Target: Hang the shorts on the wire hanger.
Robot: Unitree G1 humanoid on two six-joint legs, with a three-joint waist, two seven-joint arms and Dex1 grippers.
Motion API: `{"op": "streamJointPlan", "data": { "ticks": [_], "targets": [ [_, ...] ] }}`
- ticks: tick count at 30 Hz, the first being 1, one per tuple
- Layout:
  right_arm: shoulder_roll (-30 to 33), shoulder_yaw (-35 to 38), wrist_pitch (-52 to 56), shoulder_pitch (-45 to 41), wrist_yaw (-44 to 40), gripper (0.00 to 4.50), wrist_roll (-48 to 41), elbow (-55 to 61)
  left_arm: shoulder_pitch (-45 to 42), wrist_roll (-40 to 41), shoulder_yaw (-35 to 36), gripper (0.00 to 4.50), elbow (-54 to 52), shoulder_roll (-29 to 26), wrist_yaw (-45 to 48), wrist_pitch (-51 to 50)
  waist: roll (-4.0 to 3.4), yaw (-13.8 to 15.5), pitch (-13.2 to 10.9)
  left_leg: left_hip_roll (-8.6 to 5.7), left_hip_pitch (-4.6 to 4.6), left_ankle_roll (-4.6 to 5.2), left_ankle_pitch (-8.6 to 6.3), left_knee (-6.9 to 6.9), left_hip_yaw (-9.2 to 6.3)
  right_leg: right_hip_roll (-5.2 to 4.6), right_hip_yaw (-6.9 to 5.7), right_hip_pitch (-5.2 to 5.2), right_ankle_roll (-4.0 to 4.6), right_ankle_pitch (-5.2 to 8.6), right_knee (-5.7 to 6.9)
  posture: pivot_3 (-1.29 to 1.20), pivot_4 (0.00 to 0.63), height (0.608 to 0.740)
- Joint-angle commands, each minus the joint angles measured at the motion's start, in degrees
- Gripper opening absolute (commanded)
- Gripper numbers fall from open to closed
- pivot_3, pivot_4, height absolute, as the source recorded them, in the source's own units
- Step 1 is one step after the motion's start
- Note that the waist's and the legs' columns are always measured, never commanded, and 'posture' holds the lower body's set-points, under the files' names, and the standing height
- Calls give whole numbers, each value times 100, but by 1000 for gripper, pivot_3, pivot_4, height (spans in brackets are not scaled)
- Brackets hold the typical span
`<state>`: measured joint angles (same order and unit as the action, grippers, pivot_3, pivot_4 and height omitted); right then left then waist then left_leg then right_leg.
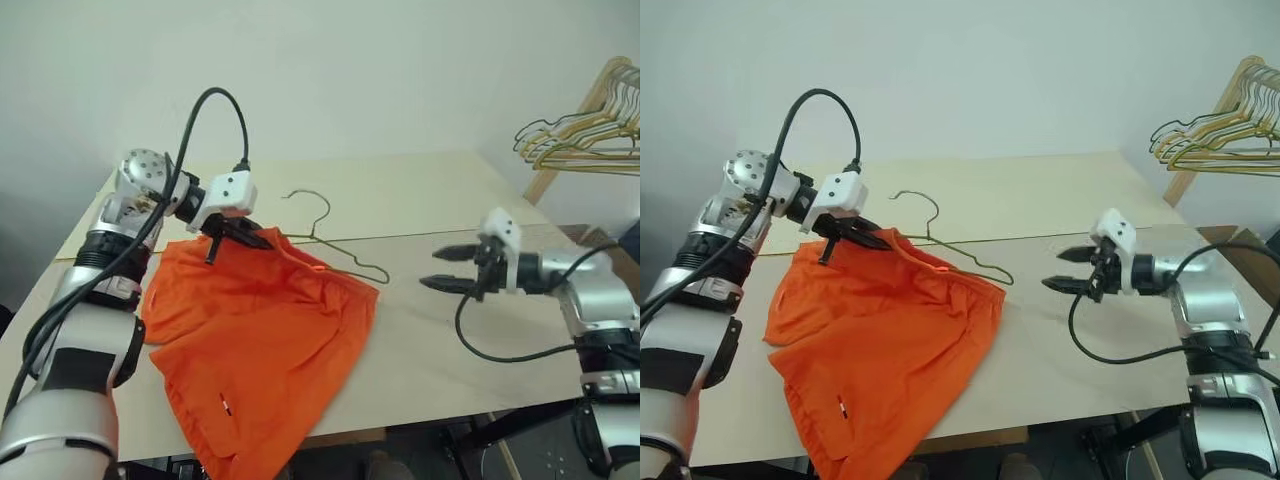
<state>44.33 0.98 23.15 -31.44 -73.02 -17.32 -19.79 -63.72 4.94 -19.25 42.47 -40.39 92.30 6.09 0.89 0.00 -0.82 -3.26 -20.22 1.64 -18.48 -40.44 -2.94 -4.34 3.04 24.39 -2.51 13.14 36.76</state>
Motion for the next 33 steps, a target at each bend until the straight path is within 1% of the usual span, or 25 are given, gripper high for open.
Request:
{"op": "streamJointPlan", "data": {
  "ticks": [1,3,5,8,13,18,21,23,30,31,32,33],
  "targets": [
    [-212,233,950,223,-113,4249,-644,60,-101,188,262,0,-302,-147,20,-57,0,-14,0,1,0,17,-10,0,0,1,1,-1,0,0,-1,46,0,740],
    [-414,163,1294,357,-33,4249,-793,167,-45,246,256,0,-419,-225,20,-82,0,-25,0,2,1,20,-11,-1,2,1,4,0,0,0,2,55,0,740],
    [-803,60,1792,417,115,4249,-1016,270,5,282,301,0,-547,-284,20,-122,0,-54,0,2,2,20,-11,-2,1,2,4,0,0,0,6,54,0,740],
    [-1214,-8,2111,454,373,4249,-1139,431,60,307,366,0,-700,-321,20,-196,0,-68,0,5,3,15,-9,-2,-2,5,5,6,0,0,13,57,0,740],
    [-1800,-124,2176,319,877,4249,-1019,266,105,248,490,0,-774,-302,16,-251,0,-66,0,-4,2,-2,1,-5,-2,0,4,8,-1,0,20,65,0,740],
    [-2042,-102,1964,172,1111,4249,-977,2,163,239,556,0,-861,-308,10,-316,0,-67,0,-7,2,-3,2,-6,-7,-1,1,9,-2,0,22,69,0,740],
    [-2119,25,2071,28,1213,3703,-1074,-229,206,218,589,0,-882,-296,-13,-327,0,-76,0,-6,2,-3,2,-6,-7,0,1,9,-3,0,23,71,0,740],
    [-2130,45,2097,-14,1203,3083,-1103,-317,242,211,616,0,-915,-292,-33,-347,0,-78,0,-6,2,-5,3,-6,-7,1,1,10,-2,0,25,73,0,740],
    [-2217,-17,2054,-11,1352,513,-1015,-355,335,214,695,0,-959,-291,-82,-396,0,-80,0,-6,2,-6,3,-6,-8,0,1,10,-3,0,26,72,0,740],
    [-2225,-20,2042,7,1386,201,-1001,-332,337,214,702,0,-947,-295,-86,-396,0,-80,0,-6,2,-6,3,-6,-8,1,1,11,-2,0,27,71,0,740],
    [-2234,0,2001,28,1425,40,-996,-303,344,235,724,0,-930,-306,-73,-381,0,-81,0,-5,2,-6,3,-6,-9,1,1,10,-3,0,27,71,0,740],
    [-2239,18,1975,41,1449,40,-999,-286,351,250,740,0,-920,-314,-60,-367,0,-82,0,-6,2,-6,3,-6,-8,0,1,11,-3,0,28,71,0,740]
  ]
}}
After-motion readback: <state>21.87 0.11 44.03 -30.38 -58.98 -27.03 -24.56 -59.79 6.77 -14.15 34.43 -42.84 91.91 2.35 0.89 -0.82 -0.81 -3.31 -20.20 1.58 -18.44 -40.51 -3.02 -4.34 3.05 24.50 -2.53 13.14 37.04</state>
